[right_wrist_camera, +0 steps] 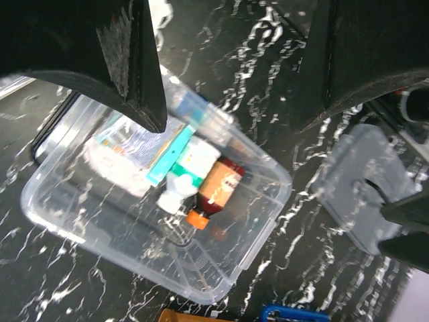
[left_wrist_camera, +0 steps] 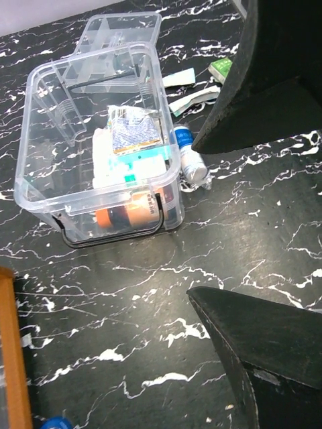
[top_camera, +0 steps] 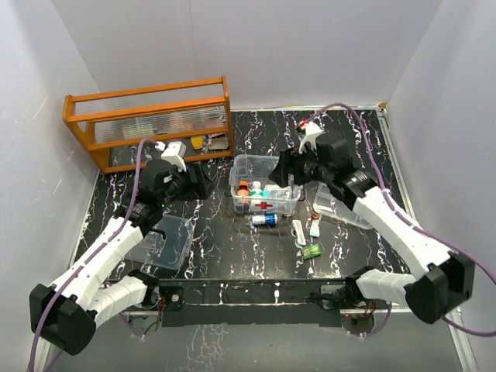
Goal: Organize the medicine kit
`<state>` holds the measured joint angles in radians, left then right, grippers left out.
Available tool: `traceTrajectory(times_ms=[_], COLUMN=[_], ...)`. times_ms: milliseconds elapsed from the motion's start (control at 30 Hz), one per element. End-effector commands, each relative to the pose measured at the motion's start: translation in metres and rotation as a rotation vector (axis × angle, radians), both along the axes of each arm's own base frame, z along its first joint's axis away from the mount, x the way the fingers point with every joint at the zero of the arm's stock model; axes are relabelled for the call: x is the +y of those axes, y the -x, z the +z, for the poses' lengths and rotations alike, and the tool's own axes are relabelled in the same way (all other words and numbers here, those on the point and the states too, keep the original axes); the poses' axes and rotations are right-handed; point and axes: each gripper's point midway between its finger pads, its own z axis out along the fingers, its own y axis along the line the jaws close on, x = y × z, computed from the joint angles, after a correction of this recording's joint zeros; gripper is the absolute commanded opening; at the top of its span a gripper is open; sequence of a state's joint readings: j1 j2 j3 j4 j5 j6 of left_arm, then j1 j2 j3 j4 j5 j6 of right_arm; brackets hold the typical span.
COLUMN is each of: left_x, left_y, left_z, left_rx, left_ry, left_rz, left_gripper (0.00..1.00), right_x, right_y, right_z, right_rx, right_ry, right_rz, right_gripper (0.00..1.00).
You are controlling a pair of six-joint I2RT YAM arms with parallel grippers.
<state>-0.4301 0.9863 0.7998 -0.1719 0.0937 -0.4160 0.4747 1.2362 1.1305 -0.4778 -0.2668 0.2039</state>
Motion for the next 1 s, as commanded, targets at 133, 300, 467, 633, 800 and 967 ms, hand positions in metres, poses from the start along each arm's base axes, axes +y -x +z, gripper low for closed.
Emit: traceTrajectory(times_ms=[133, 300, 467, 633, 800, 967], left_x=[-0.025, -0.044, -0.061, -0.082, -0.097, -0.099], left_y=[0.023, 0.032, 0.035, 0.04, 0.042, 0.033], left_z=[-0.02, -0.046, -0.081, -0.105, -0.129, -0.144], left_rx=[0.141, 0.22, 0.306, 0.369, 0.454, 0.489], left_ry=[0.2, 0.298, 0.369, 0.397, 0.403, 0.401], left_rz=[-0.051, -0.069, 0.037, 0.064, 0.089, 0.154], left_gripper=[0.77, 0.72, 0.7, 0.7, 0.68, 0.6], right_x=[-0.011, -0.024, -0.04, -0.056, -0.057, -0.043], right_y=[0.029, 0.036, 0.046, 0.067, 0.076, 0.07], right_z=[0.013, 0.001, -0.027, -0.06, -0.088, -0.115], right_rx=[0.099, 0.122, 0.198, 0.269, 0.292, 0.324], right_ry=[-0.359, -0.364, -0.336, -0.375, -0.397, -0.429], right_rz=[-0.255, -0.332, -0.438, -0.536, -0.535, -0.502], right_gripper=[0.68, 0.66, 0.62, 0.61, 0.55, 0.46])
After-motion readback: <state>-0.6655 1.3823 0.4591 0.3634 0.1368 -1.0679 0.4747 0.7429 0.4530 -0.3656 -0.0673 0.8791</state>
